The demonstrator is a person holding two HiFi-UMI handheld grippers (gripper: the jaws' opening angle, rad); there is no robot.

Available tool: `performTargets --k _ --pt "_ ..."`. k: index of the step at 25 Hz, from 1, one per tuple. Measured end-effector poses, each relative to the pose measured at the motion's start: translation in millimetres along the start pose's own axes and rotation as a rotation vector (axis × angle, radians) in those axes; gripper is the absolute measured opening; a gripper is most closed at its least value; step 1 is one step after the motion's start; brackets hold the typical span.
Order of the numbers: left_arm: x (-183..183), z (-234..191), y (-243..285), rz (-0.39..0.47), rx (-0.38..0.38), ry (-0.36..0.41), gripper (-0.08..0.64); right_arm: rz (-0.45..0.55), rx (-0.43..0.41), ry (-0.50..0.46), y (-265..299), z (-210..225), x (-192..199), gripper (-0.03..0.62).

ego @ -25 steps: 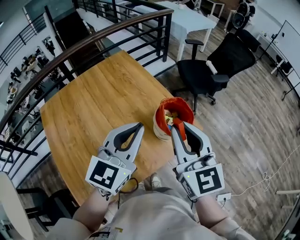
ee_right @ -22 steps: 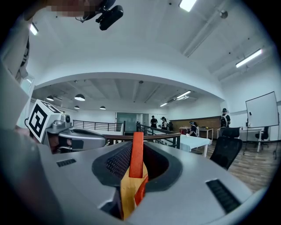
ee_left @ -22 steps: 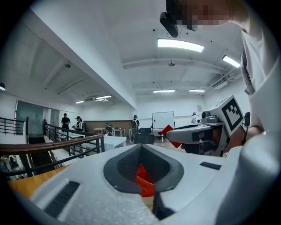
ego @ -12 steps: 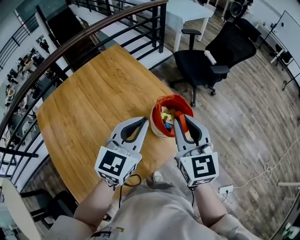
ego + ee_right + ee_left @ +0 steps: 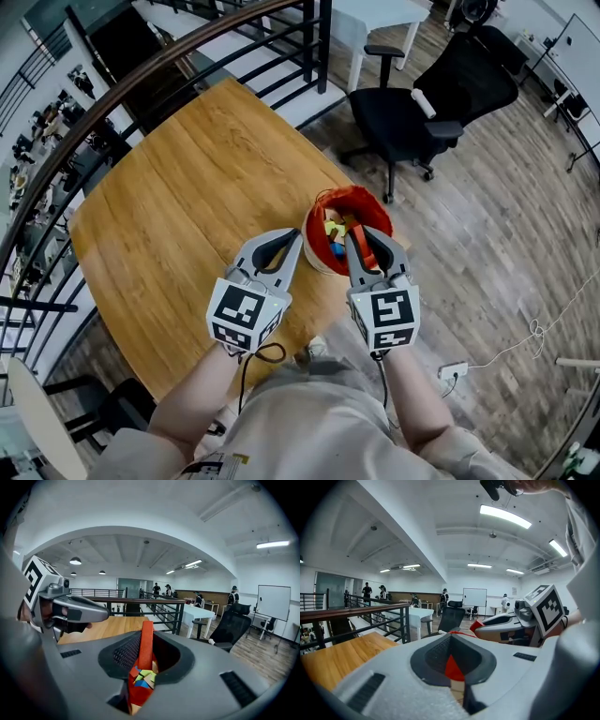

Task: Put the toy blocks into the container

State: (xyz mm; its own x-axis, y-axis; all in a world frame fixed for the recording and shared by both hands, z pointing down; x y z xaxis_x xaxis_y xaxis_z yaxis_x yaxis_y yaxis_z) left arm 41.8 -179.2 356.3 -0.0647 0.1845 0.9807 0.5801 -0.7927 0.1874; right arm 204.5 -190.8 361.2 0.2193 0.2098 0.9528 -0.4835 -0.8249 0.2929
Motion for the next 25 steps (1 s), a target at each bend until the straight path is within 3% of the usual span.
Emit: performTargets --k 12,25 --pt "48 -2 30 -0.137 0.067 -0.068 0.012 -0.162 -0.020 0.012 35 7 55 0.078" --pt "67 -7 25 -0.182 0.075 -0.105 0.012 -0.290 -0.024 -0.027 48 0 80 0.078"
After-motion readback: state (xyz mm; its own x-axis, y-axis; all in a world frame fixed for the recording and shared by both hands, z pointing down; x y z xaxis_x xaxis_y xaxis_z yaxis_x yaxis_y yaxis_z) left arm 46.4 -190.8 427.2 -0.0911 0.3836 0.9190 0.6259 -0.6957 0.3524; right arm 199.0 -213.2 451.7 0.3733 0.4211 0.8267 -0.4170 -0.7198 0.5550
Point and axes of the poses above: the fingertips, and each gripper's own axes: y forward along the fingers, z to its right, x out of its underside, the point moved 7 cm from there along -y, backward along the fingers, and after that the axes turned 3 degrees about z, right-handed, at the moved point
